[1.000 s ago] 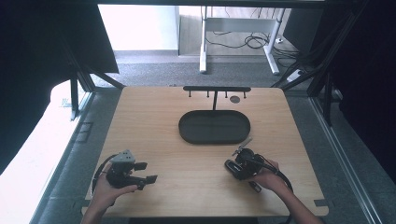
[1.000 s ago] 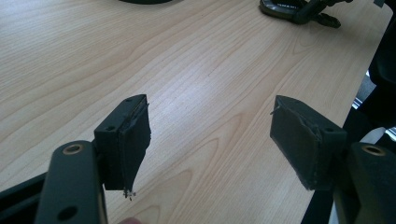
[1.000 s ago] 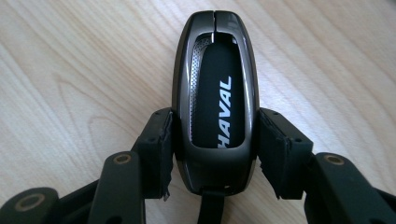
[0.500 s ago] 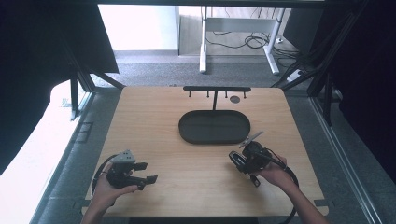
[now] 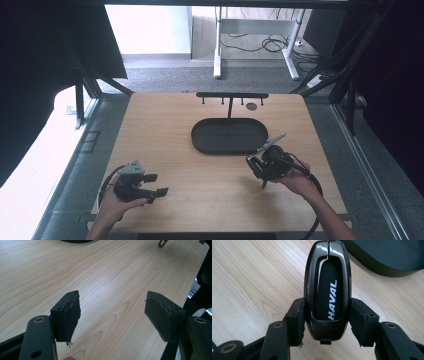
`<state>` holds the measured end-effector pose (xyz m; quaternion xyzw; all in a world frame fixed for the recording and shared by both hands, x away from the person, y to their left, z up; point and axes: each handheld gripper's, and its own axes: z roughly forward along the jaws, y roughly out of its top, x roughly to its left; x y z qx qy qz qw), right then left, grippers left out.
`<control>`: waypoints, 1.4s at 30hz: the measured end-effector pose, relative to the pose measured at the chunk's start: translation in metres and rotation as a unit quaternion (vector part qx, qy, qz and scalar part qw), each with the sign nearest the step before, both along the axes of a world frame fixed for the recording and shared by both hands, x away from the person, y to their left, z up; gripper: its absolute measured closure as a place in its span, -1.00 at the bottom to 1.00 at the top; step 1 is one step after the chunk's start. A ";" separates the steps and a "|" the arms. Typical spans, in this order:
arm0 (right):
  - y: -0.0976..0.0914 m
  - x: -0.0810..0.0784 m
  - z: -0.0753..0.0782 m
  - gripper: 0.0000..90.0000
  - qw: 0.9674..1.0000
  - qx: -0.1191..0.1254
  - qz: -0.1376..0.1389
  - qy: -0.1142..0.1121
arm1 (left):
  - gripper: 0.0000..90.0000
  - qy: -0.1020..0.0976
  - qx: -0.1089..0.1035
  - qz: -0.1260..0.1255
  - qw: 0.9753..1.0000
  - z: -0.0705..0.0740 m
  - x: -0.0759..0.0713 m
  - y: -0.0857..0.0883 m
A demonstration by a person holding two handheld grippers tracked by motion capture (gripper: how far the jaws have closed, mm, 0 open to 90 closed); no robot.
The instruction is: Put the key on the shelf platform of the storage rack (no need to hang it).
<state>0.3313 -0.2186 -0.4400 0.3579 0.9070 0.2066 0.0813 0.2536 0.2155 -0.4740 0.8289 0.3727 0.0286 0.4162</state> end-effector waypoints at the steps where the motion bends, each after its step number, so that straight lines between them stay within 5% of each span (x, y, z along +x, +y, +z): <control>1: 0.000 0.000 0.001 0.11 1.000 0.001 0.000 -0.001 | -0.35 0.000 0.000 0.000 1.000 0.000 0.000 0.000; 24: 0.004 0.023 0.027 0.11 1.000 0.020 0.005 -0.023 | -0.35 0.001 0.002 -0.001 1.000 -0.002 0.001 0.001; 42: 0.017 0.039 0.034 0.11 0.999 0.011 0.012 -0.029 | -0.35 0.002 0.005 -0.003 1.000 -0.003 0.002 0.001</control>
